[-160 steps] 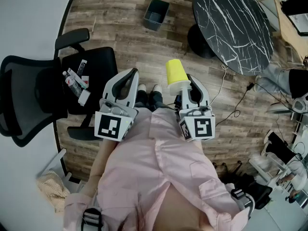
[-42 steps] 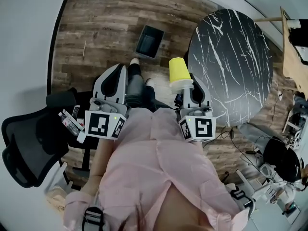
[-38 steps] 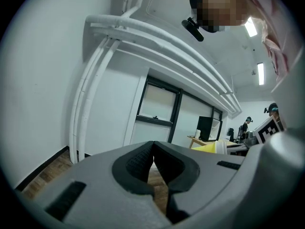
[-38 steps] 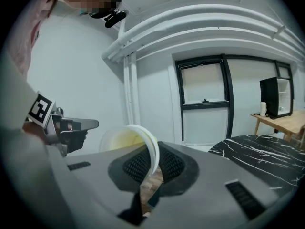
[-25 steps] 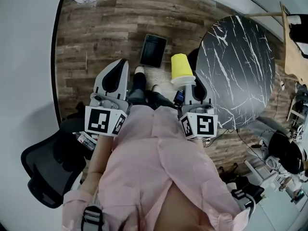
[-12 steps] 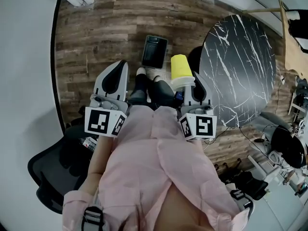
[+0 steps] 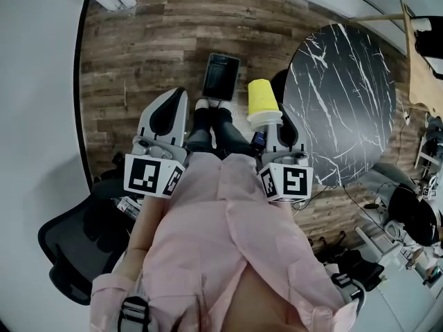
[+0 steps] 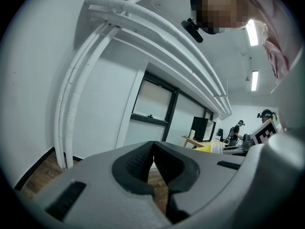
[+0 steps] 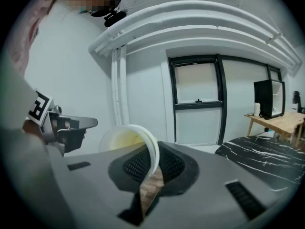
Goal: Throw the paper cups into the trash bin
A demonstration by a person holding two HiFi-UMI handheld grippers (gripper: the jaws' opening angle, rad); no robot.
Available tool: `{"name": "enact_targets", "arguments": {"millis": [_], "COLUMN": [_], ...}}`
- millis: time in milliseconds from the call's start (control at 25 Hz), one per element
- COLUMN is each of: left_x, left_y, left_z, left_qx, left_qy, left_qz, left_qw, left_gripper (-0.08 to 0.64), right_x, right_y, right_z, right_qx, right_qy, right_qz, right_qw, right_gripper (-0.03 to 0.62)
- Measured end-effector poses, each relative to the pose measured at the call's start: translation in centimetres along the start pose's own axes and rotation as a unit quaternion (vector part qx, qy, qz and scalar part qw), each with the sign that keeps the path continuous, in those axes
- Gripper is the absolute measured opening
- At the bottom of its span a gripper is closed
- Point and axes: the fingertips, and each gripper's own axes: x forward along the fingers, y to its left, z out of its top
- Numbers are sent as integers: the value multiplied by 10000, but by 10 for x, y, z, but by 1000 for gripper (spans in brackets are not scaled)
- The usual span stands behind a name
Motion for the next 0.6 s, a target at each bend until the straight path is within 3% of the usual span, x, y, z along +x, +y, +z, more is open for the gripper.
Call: {"name": "enact_targets", "arguments": {"millis": [600], "left_x": [6], "left_y": [-5], "left_z": [3], "left_qx": [-5], "left_qy": [-36], "left_qz": [127], "left_qw": [9999], "left_gripper": [15], "right_x": [3], "right_y": [-7], "right_z": [4], "right_qx": [-12], "right_qy": [9], "right_qz": [156], "right_qw": [9999], "right_gripper": [43]}}
